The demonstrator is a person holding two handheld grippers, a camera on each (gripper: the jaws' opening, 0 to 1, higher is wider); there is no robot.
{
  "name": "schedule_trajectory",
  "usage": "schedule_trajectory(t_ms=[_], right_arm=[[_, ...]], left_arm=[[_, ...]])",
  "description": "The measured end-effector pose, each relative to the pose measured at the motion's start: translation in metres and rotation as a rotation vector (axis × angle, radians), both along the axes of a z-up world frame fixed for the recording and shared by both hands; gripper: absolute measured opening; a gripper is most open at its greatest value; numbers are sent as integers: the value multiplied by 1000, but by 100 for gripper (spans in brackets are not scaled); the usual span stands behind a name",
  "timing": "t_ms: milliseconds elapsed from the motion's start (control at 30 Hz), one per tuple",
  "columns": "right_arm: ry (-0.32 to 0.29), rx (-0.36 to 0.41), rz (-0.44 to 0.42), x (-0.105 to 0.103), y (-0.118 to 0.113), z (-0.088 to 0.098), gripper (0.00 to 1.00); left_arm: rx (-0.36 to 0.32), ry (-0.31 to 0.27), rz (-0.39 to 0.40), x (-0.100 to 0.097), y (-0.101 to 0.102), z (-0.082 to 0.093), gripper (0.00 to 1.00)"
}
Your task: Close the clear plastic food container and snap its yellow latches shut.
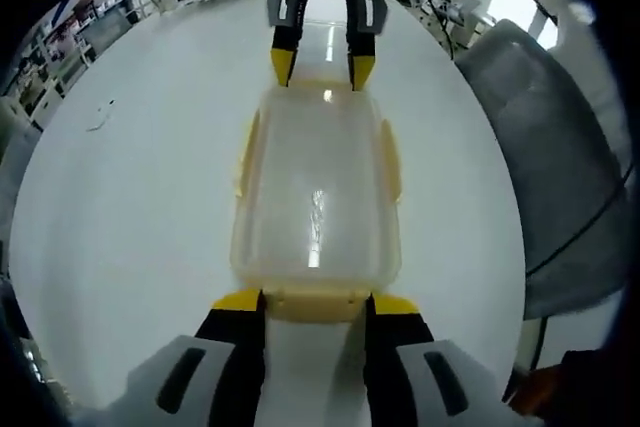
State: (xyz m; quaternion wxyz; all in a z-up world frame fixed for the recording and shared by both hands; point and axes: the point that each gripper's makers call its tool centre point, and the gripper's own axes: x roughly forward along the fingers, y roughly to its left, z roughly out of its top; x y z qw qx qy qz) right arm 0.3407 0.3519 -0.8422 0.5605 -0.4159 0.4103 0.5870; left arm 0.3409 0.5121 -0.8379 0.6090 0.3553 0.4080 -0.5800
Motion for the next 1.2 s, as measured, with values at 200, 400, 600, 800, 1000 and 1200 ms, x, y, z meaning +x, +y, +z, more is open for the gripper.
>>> schedule_trajectory(t_ms=[200,400,600,800,1000,1200], right_arm=[[3,52,3,1,-2,17,35],[-9,93,18,-4,-3,33,35],[-32,113,43,-3,-4,47,35],[-58,140,67,-7,-10,64,35],[-75,150,67,-12,-27,74,35],[-91,146,58,-13,-55,82,35]], left_arm=[[-5,-16,-1,0,-2,18,33],[-2,-25,7,-7,-5,37,33],[26,-40,37,-12,-11,52,33],[33,-56,61,-20,-17,70,33],[37,-79,58,-24,-35,84,33],[31,-97,46,-22,-62,90,33]])
